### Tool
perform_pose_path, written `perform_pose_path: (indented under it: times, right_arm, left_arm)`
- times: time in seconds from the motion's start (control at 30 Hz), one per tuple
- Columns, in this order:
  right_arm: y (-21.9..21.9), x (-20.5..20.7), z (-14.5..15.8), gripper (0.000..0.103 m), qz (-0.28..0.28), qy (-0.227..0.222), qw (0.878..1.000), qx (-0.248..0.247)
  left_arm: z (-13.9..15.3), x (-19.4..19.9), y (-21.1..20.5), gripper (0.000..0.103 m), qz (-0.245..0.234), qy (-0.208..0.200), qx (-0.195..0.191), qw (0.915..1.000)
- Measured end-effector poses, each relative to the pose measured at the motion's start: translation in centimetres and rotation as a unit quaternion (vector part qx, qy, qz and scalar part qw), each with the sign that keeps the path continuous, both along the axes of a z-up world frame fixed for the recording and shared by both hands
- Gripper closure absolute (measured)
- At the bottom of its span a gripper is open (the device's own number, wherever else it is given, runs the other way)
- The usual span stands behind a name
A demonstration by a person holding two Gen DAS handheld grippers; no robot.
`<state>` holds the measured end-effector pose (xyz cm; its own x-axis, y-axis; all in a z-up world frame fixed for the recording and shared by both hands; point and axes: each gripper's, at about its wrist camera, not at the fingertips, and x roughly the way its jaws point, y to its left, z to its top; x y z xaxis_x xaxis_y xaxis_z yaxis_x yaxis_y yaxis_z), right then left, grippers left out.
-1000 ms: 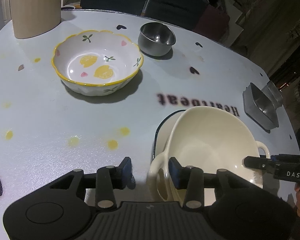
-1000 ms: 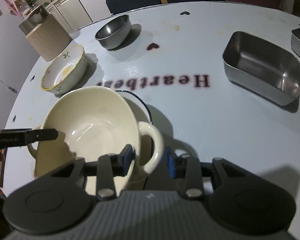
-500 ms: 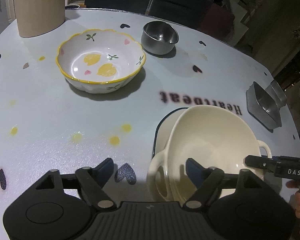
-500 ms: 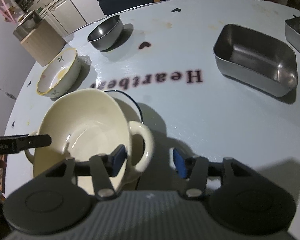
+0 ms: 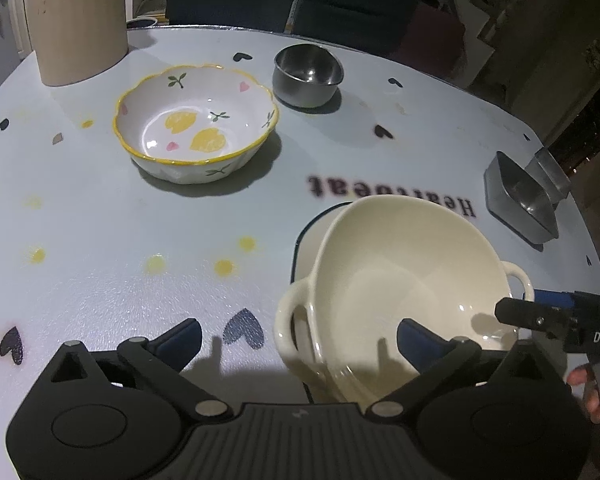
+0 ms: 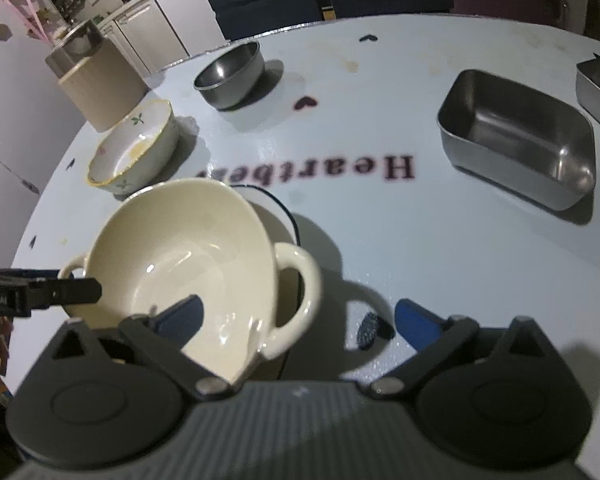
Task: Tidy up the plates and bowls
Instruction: 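Open both tools to release the cream bowl handles, then move both tools to the rim of the lemon-print bowl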
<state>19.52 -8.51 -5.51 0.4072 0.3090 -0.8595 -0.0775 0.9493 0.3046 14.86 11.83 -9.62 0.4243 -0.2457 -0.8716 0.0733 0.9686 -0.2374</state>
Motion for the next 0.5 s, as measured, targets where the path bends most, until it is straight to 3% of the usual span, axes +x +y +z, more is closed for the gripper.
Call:
perform_pose_path:
  times: [0.23,0.5]
  right_arm:
    - [-0.5,-1.0,1.0,0.001,0.000,-0.017,1.000,-0.007]
    - [-0.4,-2.4,4.6,0.000,0.020,-0.078,0.997,-0.012]
  left_arm:
    - [1.3,-0.9,-0.3,0.000,0.000,-0.009,-0.001,1.0000]
    - [4.8,-2.0,-1.2,0.000,-0.003,-0.061,-0.001,0.9981]
